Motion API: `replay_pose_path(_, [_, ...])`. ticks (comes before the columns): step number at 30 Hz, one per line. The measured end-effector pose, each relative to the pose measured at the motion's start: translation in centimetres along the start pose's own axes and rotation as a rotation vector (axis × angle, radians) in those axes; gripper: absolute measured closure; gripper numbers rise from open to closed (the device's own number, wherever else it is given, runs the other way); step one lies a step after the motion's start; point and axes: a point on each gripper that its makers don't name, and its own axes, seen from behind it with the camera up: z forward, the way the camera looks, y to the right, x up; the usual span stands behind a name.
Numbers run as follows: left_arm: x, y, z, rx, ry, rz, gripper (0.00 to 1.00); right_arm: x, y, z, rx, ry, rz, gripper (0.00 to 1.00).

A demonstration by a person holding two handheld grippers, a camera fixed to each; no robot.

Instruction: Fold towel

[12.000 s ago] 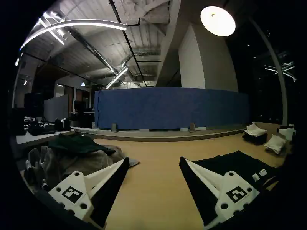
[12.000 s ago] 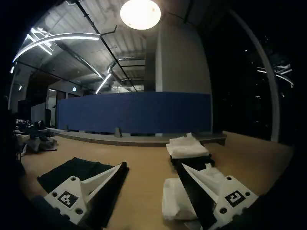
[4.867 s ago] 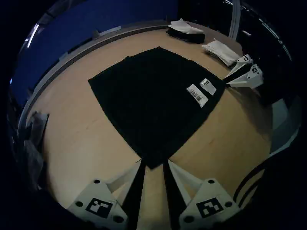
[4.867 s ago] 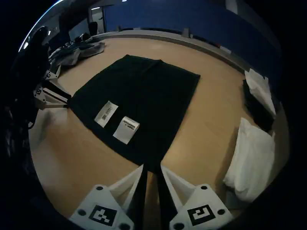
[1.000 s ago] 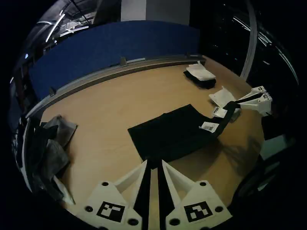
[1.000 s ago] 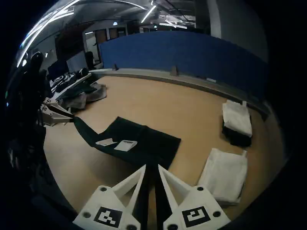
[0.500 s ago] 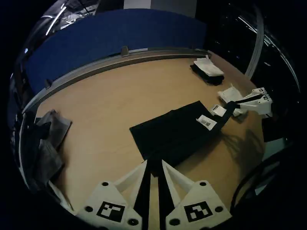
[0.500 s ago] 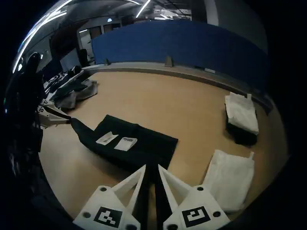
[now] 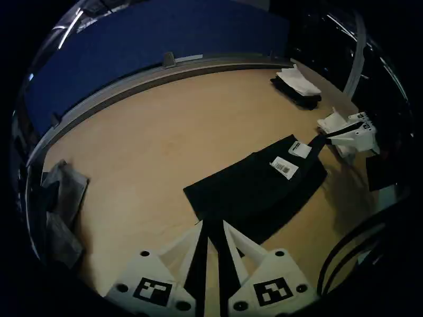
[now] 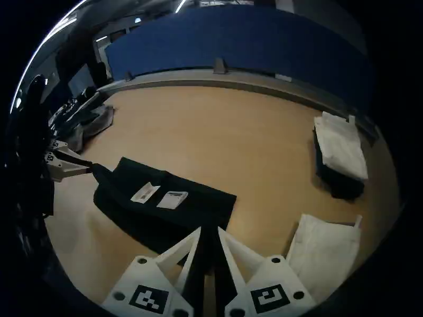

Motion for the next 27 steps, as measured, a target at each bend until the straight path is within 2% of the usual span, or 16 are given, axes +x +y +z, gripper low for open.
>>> replay_pose_path(5, [-0.3, -0.6, 1.5, -0.004, -0.020, 0.007, 0.89, -0.3, 0.7, 1.9, -0.001, -0.026, 0.034, 0.93])
replay_pose_path(11, [-0.4, -1.2, 2.7, 0.004, -0.032, 0.000, 0.89, -0.3, 0.9, 3.0, -0.002, -0.042, 0.056, 0.93])
replay_pose_path(23, [-0.1, -2.4, 4.0, 0.047, -0.040, -0.013, 0.86, -0.3, 1.1, 4.4, -0.028, -0.062, 0.056, 0.89])
replay_pose_path(27, [0.1, -2.8, 4.4, 0.067, -0.043, -0.012, 0.82, -0.3, 1.5, 4.7, -0.041, -0.069, 0.059, 0.87])
